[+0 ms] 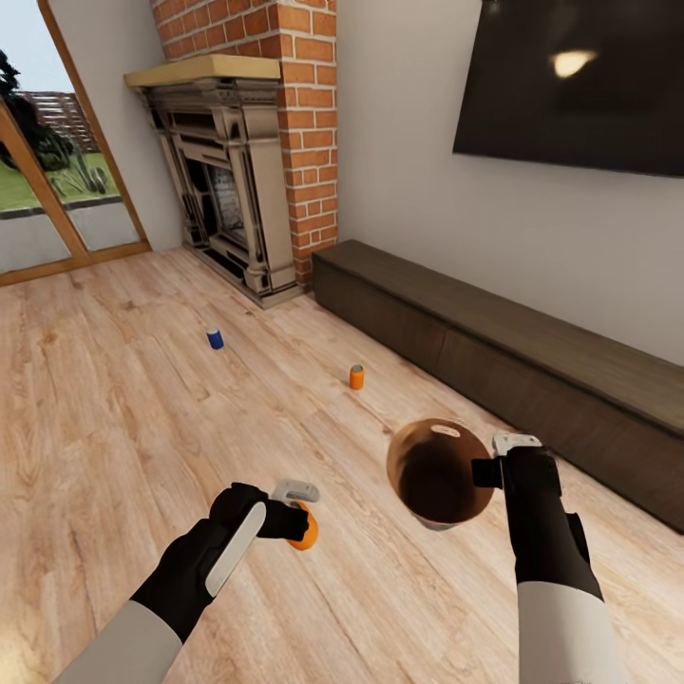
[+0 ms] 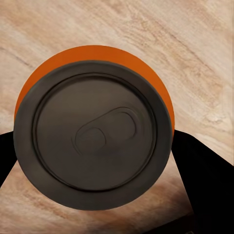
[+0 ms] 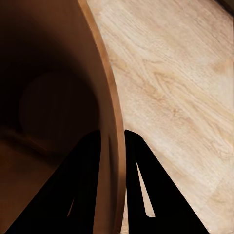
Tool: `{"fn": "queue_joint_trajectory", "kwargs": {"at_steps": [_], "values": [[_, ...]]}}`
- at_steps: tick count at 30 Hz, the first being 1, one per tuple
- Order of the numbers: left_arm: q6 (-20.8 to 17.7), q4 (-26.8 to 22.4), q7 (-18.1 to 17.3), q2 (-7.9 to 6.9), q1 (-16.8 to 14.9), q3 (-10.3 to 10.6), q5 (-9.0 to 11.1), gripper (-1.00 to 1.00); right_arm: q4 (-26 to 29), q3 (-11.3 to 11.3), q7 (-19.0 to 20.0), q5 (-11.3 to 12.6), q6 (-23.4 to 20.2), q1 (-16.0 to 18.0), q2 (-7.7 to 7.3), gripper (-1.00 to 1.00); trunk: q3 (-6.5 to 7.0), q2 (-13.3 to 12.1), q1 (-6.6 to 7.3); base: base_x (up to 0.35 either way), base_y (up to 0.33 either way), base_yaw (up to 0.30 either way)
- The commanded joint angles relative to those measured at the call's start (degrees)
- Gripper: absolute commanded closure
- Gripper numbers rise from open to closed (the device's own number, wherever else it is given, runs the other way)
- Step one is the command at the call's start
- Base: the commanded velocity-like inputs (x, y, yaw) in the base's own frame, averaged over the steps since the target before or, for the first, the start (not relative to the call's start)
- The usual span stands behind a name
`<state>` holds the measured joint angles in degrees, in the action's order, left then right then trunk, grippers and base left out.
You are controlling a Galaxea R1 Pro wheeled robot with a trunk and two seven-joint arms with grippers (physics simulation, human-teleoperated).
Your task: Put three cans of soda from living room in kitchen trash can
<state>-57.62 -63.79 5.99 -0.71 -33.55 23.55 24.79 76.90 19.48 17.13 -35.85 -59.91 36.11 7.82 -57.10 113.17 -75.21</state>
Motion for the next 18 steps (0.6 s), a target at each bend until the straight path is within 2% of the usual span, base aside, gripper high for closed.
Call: {"fn": "queue_joint_trajectory", "kwargs": {"at_steps": [1, 8, 13, 18], "values": [[0.0, 0.0, 0.0, 0.02, 0.0, 0.0, 0.0, 1.0, -0.4, 0.0, 0.3, 1.0, -0.1, 0.0, 0.01, 1.0, 0.19, -0.4, 0.23, 0.0, 0.0, 0.0], [-0.1, 0.0, 0.0, 0.19, 0.1, 0.0, 0.0, 1.0, -5.8, -0.2, -0.6, 0.7, -0.1, 0.0, -0.09, 1.0, 1.45, -3.2, 1.77, 0.0, 0.0, 0.0], [-0.1, 0.1, 0.0, 0.25, 0.1, 0.0, 0.0, 1.0, -9.8, -0.7, -5.1, 0.9, -0.1, 0.0, -0.16, 1.0, 2.35, -5.2, 2.87, 0.0, 0.0, 0.0], [-0.2, 0.1, 0.0, 0.32, 0.1, 0.0, 0.0, 1.0, -13.3, -0.7, -7.7, 0.9, 4.6, 0.0, -0.17, 1.0, 3.25, -7.2, 3.96, 0.0, 0.0, 0.0]]}}
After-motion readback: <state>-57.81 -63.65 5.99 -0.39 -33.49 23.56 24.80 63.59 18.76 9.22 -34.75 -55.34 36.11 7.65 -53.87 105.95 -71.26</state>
